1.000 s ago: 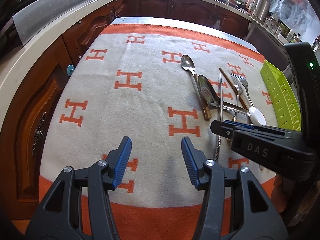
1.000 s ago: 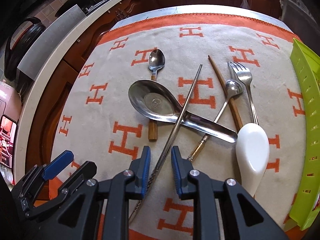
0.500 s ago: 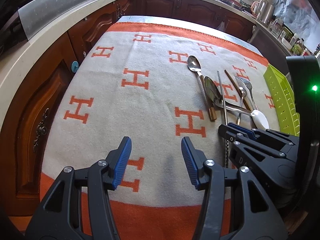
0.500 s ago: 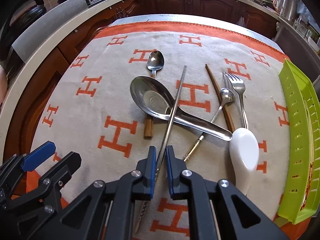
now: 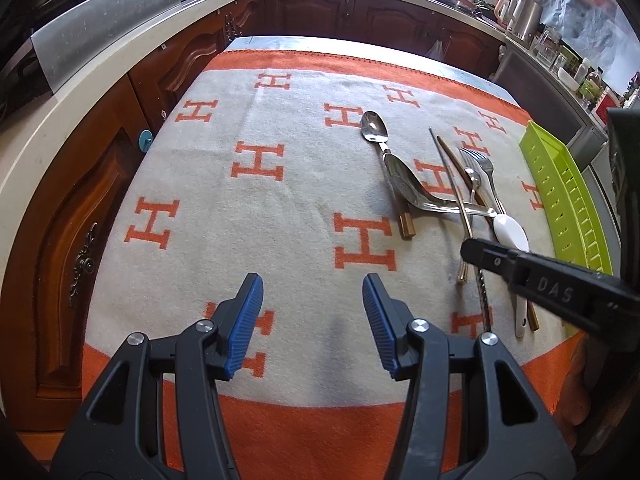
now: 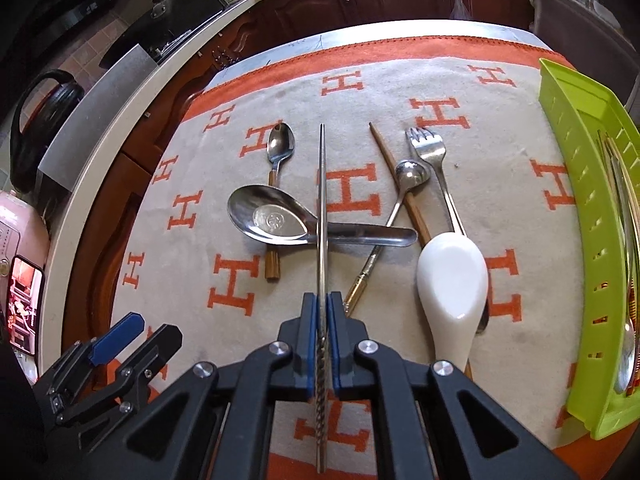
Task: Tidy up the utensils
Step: 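Close the right gripper on a steel chopstick lying across the spoons, then carry the steel chopstick into the green tray and open the right gripper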
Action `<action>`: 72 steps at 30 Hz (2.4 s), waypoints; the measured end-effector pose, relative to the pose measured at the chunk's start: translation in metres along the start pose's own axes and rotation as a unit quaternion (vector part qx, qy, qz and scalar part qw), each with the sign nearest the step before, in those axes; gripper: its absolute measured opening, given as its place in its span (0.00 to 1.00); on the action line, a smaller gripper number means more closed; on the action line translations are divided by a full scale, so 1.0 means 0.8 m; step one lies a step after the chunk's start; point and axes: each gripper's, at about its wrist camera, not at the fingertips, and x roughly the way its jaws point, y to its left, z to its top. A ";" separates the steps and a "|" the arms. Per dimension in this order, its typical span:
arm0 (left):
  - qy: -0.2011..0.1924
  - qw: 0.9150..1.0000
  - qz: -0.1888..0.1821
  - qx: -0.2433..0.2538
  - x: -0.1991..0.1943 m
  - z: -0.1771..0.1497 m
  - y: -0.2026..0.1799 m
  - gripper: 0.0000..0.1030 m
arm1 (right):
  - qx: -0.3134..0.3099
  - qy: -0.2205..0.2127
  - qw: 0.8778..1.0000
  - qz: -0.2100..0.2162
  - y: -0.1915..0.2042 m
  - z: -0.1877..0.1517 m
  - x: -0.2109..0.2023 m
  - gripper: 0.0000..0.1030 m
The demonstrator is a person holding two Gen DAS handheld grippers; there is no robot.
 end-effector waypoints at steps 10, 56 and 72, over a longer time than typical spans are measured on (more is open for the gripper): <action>-0.003 1.000 0.003 0.023 -0.009 0.002 -0.023 0.47 | 0.029 -0.028 0.999 0.024 -0.030 0.007 -0.038 0.05; 0.024 0.997 -0.044 0.063 0.001 0.036 -0.105 0.48 | 0.150 -0.061 0.983 -0.087 -0.227 0.029 -0.113 0.07; 0.018 0.999 -0.030 0.000 0.003 0.055 -0.046 0.48 | 0.079 -0.063 0.994 -0.028 -0.158 0.040 -0.106 0.07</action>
